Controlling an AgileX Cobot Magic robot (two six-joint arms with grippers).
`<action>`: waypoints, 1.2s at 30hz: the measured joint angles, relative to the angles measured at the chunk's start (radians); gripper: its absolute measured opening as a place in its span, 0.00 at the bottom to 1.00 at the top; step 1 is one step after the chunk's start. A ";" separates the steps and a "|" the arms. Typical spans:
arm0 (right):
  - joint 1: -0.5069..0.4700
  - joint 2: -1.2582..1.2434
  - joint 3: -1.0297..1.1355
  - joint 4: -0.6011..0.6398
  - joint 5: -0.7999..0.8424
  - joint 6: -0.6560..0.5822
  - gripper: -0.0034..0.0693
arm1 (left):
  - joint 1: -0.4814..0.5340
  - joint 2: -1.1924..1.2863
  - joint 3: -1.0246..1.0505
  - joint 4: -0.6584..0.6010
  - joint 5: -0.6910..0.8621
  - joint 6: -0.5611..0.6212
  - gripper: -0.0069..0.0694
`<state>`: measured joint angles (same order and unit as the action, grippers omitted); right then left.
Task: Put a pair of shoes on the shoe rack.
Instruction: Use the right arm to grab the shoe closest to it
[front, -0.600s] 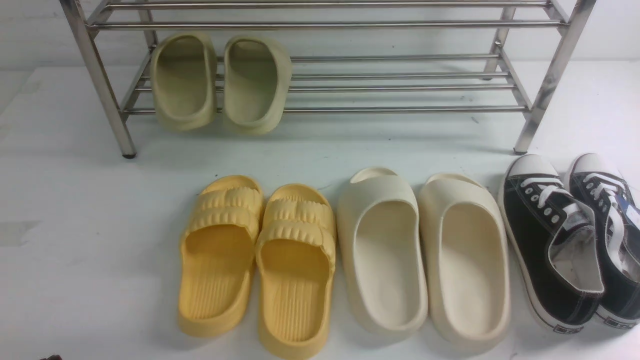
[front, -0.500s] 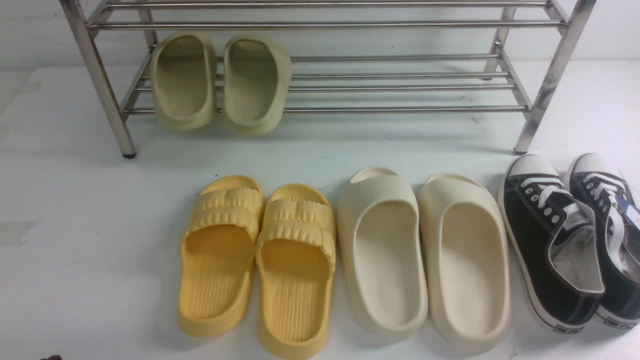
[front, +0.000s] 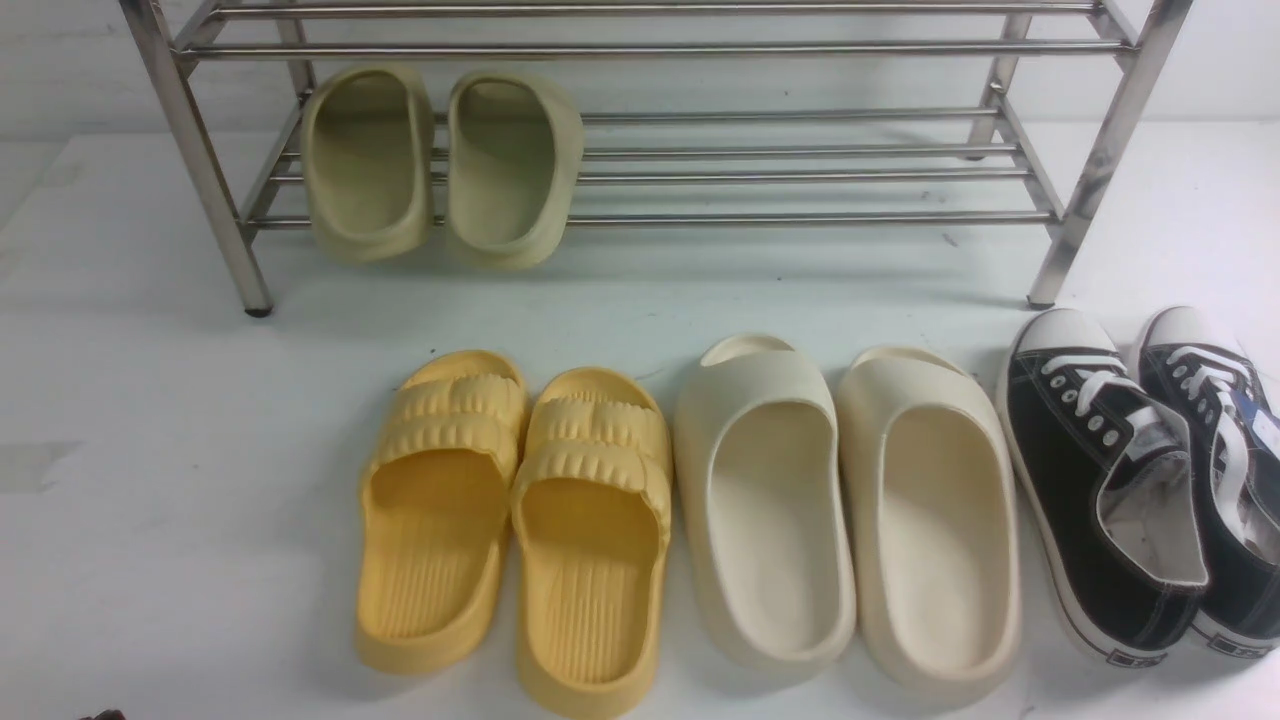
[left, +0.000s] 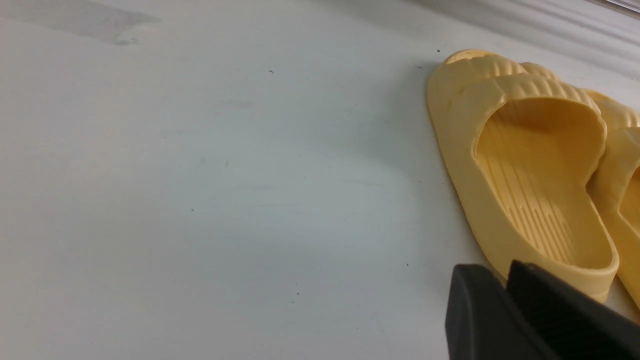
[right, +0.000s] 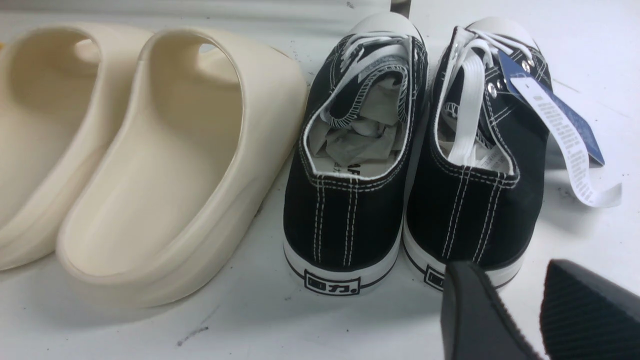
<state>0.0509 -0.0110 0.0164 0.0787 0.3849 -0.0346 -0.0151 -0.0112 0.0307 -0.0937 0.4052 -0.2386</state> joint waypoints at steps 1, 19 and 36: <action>0.000 0.000 0.000 0.000 0.000 0.000 0.38 | 0.000 0.000 0.000 0.000 0.000 0.000 0.22; 0.000 0.000 0.000 0.000 0.000 0.000 0.38 | 0.000 0.000 0.000 0.000 0.000 0.000 0.23; 0.000 0.000 0.007 0.448 -0.261 0.244 0.36 | 0.000 0.000 0.000 0.000 0.000 0.000 0.23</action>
<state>0.0509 -0.0110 0.0234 0.5270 0.1241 0.2091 -0.0151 -0.0112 0.0307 -0.0937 0.4052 -0.2386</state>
